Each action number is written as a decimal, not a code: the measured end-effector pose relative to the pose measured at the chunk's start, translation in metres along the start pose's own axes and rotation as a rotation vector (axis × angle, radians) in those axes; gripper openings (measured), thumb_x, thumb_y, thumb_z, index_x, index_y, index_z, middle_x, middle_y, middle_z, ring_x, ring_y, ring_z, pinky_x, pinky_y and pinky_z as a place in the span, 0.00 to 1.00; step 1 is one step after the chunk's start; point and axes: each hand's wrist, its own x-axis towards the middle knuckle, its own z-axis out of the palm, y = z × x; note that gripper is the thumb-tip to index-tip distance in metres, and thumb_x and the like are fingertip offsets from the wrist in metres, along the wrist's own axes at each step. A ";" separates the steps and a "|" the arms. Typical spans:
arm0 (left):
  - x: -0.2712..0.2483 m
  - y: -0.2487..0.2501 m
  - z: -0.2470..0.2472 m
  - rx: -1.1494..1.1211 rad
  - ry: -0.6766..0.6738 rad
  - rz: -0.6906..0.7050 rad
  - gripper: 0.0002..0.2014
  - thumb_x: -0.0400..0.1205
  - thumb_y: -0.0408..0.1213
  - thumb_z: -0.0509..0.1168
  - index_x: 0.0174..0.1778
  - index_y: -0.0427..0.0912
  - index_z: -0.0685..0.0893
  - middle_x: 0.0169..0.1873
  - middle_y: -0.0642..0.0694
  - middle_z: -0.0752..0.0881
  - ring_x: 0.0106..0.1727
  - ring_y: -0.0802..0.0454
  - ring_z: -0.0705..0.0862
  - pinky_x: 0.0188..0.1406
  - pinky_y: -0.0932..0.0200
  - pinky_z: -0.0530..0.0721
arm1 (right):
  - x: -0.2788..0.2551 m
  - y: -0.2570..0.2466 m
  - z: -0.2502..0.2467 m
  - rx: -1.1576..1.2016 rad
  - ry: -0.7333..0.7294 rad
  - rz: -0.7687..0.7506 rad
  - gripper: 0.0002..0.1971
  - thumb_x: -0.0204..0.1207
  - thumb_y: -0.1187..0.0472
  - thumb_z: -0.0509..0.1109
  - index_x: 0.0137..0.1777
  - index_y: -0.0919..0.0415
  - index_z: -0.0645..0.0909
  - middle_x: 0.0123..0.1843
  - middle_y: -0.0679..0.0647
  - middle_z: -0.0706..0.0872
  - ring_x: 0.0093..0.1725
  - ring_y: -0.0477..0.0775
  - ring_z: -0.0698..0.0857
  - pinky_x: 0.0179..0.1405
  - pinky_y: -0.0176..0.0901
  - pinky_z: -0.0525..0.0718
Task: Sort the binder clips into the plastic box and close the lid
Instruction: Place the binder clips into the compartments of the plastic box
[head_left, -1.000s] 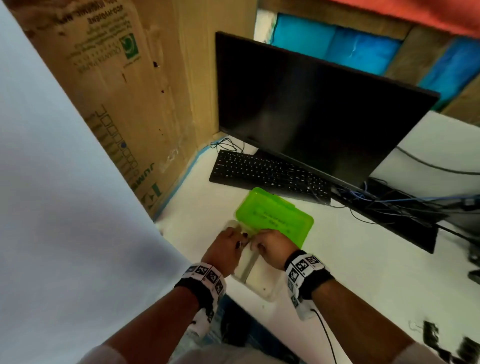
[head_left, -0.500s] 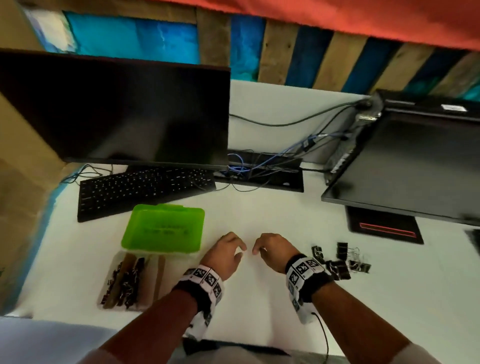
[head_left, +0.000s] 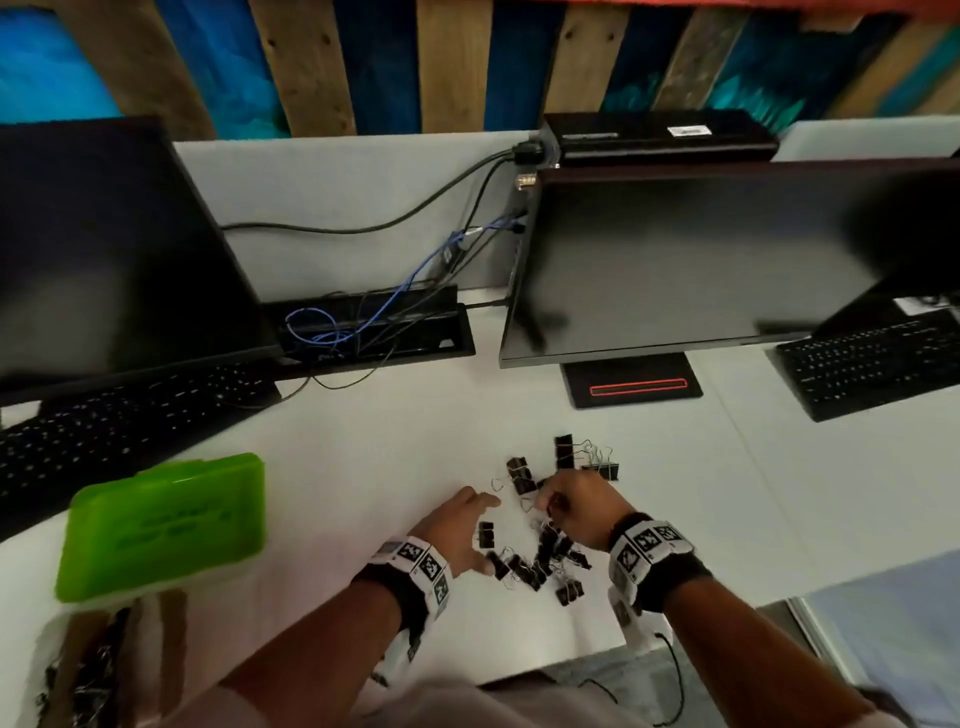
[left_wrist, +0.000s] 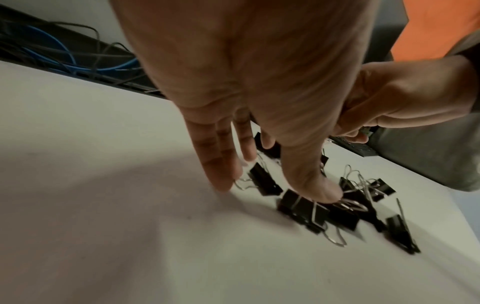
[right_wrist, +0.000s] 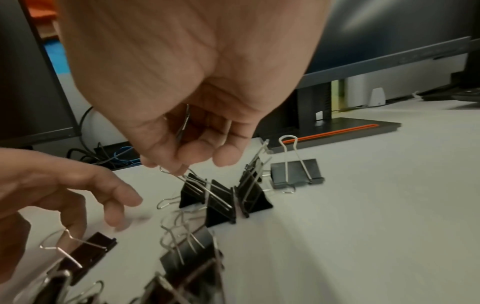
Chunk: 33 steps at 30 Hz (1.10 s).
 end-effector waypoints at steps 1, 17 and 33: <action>0.002 0.003 0.004 0.008 -0.004 0.011 0.45 0.64 0.45 0.80 0.75 0.53 0.64 0.68 0.51 0.69 0.70 0.51 0.72 0.70 0.51 0.75 | -0.004 0.004 0.001 0.013 0.007 0.009 0.15 0.70 0.68 0.64 0.39 0.45 0.83 0.49 0.44 0.88 0.49 0.45 0.85 0.57 0.45 0.84; -0.005 0.025 0.045 0.171 0.137 0.123 0.26 0.73 0.50 0.71 0.65 0.47 0.73 0.65 0.49 0.67 0.67 0.50 0.67 0.64 0.47 0.78 | -0.035 0.026 0.058 -0.181 -0.147 -0.073 0.41 0.69 0.56 0.75 0.77 0.49 0.55 0.75 0.47 0.62 0.64 0.58 0.81 0.58 0.54 0.84; -0.058 -0.057 -0.005 -0.120 0.316 -0.071 0.05 0.68 0.31 0.75 0.37 0.39 0.86 0.46 0.53 0.74 0.45 0.55 0.78 0.45 0.68 0.75 | 0.029 -0.053 0.081 0.055 -0.126 -0.165 0.15 0.60 0.62 0.80 0.47 0.57 0.82 0.49 0.51 0.81 0.50 0.52 0.82 0.53 0.40 0.80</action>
